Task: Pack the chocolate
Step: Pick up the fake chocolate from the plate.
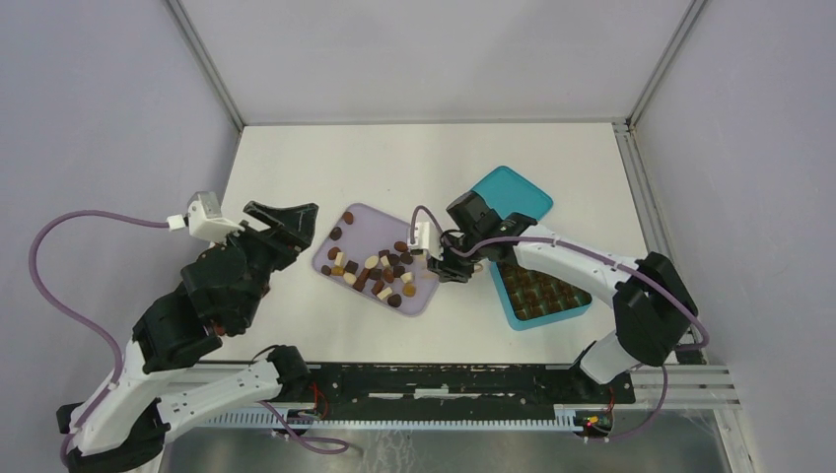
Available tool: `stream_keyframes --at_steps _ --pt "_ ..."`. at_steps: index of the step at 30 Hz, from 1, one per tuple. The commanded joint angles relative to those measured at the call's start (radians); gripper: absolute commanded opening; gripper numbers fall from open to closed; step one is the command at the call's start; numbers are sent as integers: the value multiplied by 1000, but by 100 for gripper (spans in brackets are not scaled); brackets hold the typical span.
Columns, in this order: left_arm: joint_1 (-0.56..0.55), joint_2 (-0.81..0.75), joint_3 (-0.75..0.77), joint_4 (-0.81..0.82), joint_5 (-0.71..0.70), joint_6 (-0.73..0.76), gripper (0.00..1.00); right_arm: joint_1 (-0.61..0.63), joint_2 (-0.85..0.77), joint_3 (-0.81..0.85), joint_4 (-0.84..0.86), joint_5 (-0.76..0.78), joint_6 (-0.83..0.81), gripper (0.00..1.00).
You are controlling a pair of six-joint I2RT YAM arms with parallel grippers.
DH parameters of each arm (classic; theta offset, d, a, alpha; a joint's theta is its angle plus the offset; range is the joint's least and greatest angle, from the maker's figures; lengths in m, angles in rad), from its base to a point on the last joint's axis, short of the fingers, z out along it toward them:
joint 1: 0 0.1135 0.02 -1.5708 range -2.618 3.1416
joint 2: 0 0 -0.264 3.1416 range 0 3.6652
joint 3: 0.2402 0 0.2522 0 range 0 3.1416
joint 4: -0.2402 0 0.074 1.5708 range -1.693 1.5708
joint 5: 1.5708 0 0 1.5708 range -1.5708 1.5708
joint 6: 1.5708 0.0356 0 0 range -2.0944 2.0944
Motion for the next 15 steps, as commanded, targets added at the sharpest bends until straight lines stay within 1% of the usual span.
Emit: stream_keyframes --at_steps 1,6,15 --pt "-1 -17 -8 -34 -42 24 79 52 68 81 -30 99 -38 39" --pt "-2 -30 -27 -42 -37 8 79 102 140 126 -58 152 -52 39" --pt "-1 -60 -58 -42 -58 -13 79 152 219 155 -92 231 -51 40"
